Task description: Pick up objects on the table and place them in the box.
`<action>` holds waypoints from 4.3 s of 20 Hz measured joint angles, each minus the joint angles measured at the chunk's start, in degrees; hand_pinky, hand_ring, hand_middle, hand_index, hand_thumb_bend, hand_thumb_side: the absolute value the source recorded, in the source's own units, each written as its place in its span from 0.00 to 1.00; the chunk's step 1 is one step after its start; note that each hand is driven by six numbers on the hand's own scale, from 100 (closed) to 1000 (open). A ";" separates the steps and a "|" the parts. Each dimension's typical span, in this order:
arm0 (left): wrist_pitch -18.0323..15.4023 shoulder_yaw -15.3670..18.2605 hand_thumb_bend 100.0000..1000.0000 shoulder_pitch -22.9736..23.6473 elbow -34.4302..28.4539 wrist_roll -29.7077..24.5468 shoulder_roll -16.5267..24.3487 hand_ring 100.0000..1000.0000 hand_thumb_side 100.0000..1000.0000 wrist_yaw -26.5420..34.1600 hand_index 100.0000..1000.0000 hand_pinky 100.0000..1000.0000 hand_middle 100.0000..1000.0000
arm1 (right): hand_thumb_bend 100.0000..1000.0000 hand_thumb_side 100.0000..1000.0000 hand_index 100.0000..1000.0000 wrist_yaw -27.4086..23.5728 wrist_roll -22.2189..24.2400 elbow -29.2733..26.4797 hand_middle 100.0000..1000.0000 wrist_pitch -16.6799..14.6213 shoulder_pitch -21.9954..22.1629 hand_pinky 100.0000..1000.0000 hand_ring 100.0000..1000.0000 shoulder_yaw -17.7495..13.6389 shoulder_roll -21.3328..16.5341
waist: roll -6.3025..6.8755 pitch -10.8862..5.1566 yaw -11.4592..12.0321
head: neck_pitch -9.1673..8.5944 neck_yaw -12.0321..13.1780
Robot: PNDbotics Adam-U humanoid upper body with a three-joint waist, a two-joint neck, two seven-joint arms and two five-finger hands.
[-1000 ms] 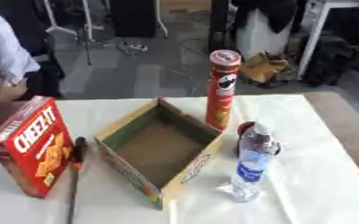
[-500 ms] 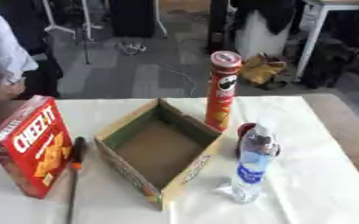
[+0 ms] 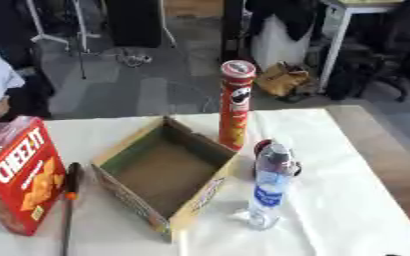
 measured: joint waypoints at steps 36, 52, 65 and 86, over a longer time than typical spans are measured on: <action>0.67 -0.90 0.00 0.00 0.00 -1.46 -0.96 0.97 1.00 0.71 0.89 1.00 0.88 | 0.51 1.00 1.00 -25.37 3.66 3.09 0.95 5.08 -20.08 0.89 1.00 4.84 -7.77 | 0.40 -0.69 0.11 | 1.01 0.01; 0.93 -1.54 0.00 -0.08 0.00 -2.39 -1.91 0.97 1.00 1.52 0.89 1.00 0.89 | 0.52 1.00 1.00 -39.84 6.50 12.13 0.95 5.88 -29.67 0.88 1.00 7.00 -7.31 | 0.71 -0.70 0.97 | 0.96 -1.24; 0.99 -2.08 0.00 -0.75 0.00 -2.93 -1.94 0.97 1.00 1.94 0.89 1.00 0.89 | 0.50 1.00 1.00 -45.29 10.48 17.18 0.94 3.21 -36.15 0.86 1.00 7.82 -7.33 | 1.09 -0.38 1.64 | 0.53 -2.05; 1.10 -2.78 0.00 -1.39 0.00 -3.93 -2.45 0.97 1.00 2.30 0.89 1.00 0.88 | 0.51 1.00 1.00 -52.96 31.66 28.59 0.94 -1.20 -51.44 0.85 1.00 9.61 -6.61 | 0.84 -0.33 2.93 | 0.53 -5.28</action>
